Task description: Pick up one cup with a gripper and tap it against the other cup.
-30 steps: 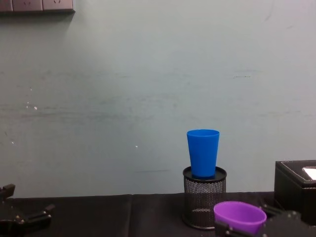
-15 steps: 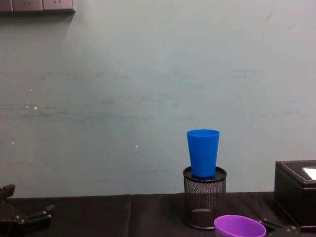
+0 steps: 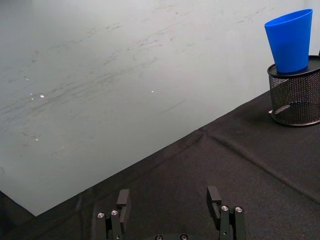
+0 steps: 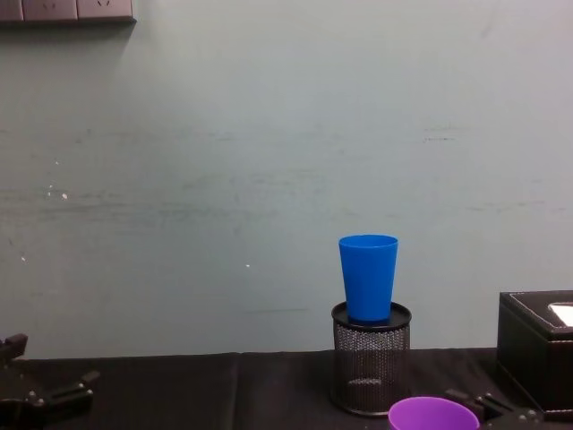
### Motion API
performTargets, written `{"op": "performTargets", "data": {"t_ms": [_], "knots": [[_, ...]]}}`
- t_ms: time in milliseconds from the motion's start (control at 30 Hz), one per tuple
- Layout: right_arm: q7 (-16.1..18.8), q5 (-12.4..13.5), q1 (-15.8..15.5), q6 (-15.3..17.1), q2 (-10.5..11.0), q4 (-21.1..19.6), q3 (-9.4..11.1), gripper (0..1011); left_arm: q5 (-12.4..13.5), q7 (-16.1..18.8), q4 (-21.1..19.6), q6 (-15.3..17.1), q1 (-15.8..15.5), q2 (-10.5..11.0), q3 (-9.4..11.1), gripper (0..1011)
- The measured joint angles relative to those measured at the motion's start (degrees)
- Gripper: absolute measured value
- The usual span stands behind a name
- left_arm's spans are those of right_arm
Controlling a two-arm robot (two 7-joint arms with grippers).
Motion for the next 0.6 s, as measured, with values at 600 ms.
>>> {"op": "performTargets", "data": {"t_ms": [600], "knots": [[-5.4, -0.5, -0.8, 2.5, -1.5, -7.1, 4.1, 1002, 0.0, 0.0, 0.0, 0.0, 0.0, 0.0, 0.0, 1000]]}}
